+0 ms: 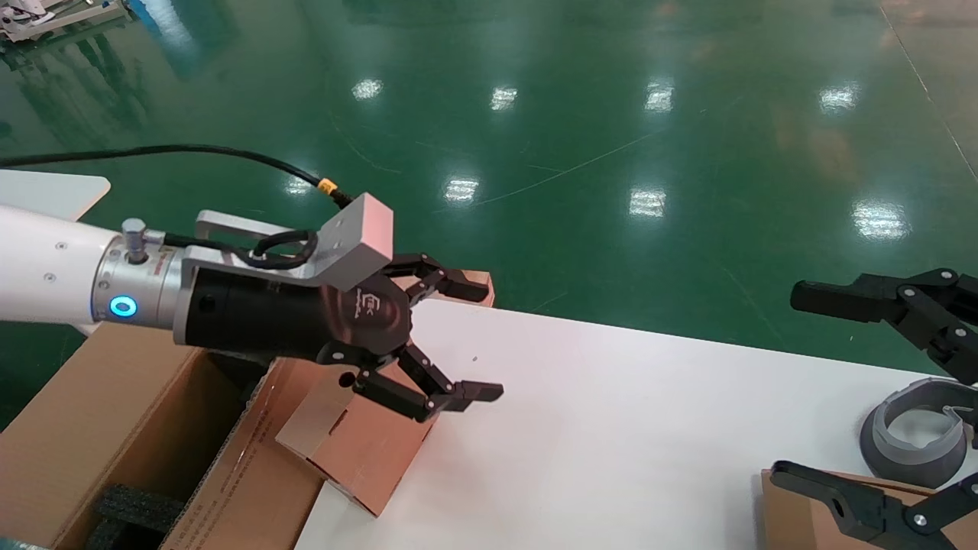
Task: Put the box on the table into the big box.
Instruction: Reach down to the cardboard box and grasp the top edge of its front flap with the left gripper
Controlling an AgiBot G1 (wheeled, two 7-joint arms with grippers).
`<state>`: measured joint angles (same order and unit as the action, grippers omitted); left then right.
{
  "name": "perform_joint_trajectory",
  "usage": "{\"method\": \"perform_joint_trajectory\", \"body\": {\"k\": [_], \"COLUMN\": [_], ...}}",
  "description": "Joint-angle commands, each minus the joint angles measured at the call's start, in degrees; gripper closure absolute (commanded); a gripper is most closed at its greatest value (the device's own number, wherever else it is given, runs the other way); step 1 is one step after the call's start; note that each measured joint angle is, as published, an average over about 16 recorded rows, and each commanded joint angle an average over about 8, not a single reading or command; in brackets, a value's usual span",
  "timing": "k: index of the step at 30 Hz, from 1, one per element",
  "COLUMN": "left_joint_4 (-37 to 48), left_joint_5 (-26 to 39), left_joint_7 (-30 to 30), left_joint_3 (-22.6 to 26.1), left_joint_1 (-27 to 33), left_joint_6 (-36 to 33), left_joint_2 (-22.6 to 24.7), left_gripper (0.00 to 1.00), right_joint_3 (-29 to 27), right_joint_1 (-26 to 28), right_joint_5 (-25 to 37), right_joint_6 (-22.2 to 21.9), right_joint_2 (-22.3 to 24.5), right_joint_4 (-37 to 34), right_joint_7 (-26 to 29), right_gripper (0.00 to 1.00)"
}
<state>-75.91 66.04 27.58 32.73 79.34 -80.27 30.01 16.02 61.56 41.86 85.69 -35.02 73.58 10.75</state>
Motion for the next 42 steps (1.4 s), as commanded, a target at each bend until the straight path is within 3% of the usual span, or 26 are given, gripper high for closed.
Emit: {"method": "perform_joint_trajectory", "body": {"k": [1,18,42], "left_joint_4": [-0.1,-0.4,-2.7], "left_joint_5": [1.5,18.3,21.3], "left_joint_7": [1.3,7.5,20.9], "left_joint_3": [0.7,14.4,34.2], "left_joint_1": [1.3,13.0,29.5], "left_joint_6": [0.1,10.9,6.8], "left_joint_2": [0.0,-0.2,3.3], "left_gripper": [0.0,0.0,0.0], "right_joint_3": [0.0,0.0,0.0], "right_joint_1": [0.0,0.0,0.0], "right_joint_5": [0.0,0.0,0.0], "right_joint_6": [0.0,0.0,0.0], "right_joint_2": [0.0,0.0,0.0], "right_joint_4": [0.0,0.0,0.0], "right_joint_7": [0.0,0.0,0.0], "right_gripper": [0.0,0.0,0.0]}}
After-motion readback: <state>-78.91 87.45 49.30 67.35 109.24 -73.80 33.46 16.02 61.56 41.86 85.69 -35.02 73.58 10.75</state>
